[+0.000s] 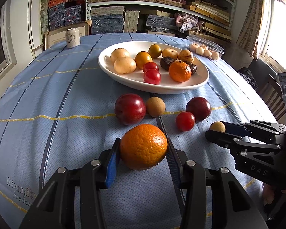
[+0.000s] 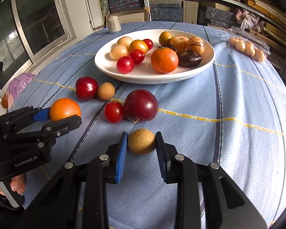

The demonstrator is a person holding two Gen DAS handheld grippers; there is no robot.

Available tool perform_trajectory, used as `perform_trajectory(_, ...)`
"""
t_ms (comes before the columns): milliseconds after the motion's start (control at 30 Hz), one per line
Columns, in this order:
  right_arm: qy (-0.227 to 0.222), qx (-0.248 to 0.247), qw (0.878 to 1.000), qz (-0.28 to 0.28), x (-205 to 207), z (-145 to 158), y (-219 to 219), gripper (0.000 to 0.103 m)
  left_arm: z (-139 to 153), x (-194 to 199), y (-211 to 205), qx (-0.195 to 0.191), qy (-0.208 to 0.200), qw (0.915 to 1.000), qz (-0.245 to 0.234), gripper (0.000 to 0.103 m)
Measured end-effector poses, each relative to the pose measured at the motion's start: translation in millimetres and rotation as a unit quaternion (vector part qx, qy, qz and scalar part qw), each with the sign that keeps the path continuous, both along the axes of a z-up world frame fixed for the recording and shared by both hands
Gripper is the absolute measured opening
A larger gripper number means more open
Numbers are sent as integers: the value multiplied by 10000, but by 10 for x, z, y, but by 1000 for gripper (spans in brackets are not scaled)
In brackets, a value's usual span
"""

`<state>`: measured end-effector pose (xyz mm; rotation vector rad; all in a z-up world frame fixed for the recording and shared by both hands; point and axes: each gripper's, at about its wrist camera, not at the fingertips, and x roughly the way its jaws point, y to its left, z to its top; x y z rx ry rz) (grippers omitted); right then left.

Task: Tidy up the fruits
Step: 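Grasp the orange with the left gripper while the right gripper grasps a small tan-brown fruit, then lift the orange and tan fruit and carry them over the white plate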

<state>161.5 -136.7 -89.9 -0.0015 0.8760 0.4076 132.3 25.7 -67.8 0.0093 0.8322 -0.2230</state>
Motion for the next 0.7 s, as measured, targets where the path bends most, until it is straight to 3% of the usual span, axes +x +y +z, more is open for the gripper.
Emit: perform_trajectory(700,-155,-123,9998,-63,-98,46,10,29,21,-35,20,-55,-51,10000,10,46)
